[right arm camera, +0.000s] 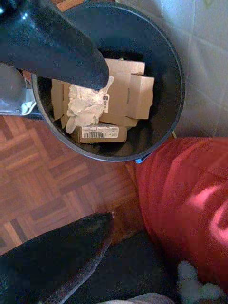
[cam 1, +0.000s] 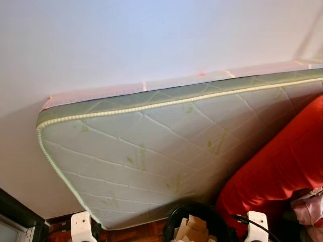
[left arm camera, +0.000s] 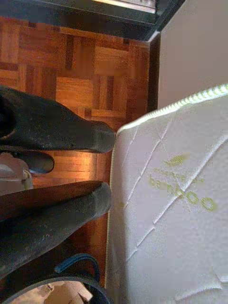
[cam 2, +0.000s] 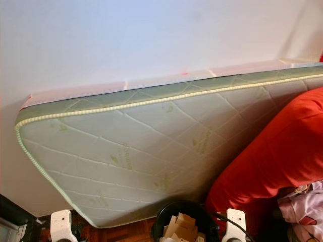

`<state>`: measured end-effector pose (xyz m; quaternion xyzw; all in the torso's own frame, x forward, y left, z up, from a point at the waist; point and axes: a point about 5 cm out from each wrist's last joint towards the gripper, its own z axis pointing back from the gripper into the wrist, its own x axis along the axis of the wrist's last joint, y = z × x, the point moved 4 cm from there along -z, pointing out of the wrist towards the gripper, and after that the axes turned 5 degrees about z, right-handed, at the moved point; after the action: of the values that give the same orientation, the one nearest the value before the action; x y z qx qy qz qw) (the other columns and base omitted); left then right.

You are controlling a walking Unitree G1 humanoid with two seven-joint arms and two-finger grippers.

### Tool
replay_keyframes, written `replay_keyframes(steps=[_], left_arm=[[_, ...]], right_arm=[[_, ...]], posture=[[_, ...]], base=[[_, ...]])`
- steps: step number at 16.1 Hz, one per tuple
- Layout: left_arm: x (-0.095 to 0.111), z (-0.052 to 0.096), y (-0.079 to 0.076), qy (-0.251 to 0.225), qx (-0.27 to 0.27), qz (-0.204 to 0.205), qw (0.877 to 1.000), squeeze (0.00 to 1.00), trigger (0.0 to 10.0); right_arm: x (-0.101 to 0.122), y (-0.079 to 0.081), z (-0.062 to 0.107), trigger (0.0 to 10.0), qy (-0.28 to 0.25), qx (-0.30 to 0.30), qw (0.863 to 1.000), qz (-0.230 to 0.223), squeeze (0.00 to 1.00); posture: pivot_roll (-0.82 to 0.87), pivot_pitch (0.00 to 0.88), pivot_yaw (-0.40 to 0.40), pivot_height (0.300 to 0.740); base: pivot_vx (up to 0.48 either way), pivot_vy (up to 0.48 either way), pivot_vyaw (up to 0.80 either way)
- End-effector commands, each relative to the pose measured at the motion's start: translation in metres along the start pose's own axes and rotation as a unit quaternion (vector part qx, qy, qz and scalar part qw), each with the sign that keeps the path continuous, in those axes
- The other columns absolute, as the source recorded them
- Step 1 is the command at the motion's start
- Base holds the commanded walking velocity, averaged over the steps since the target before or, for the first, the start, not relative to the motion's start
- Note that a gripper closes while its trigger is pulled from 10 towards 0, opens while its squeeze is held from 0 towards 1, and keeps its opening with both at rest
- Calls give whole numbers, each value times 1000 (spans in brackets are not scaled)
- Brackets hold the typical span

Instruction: Clean up the room

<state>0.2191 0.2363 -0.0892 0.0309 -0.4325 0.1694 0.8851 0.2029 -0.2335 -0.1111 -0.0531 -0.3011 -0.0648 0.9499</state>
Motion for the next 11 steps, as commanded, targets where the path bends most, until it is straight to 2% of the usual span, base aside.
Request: replay_keyframes(steps=[1, 3, 10, 11], left_arm=[[-5, 1, 3, 11, 7, 4, 1000, 0, 10000], [-7, 1, 4, 13, 9, 4, 1000, 0, 10000], [-6, 1, 4, 13, 10, 0, 1000, 0, 10000], [-5, 0, 3, 13, 9, 0, 1000, 0, 10000]], right_arm=[[-6, -4, 1, 10000, 10, -6, 1000, -9, 0], [-3, -1, 0, 10000, 7, -3, 1000, -8, 0], [-6, -1, 1, 10000, 10, -4, 1000, -8, 0], [-7, -2, 1, 10000, 10, -5, 1000, -10, 0]], posture=[[146, 0, -17, 740], [144, 0, -14, 740], [140, 0, -8, 740], [139, 0, -6, 740]], base=[[0, 480, 0], [0, 343, 0], [0, 0, 0], [0, 255, 0]])
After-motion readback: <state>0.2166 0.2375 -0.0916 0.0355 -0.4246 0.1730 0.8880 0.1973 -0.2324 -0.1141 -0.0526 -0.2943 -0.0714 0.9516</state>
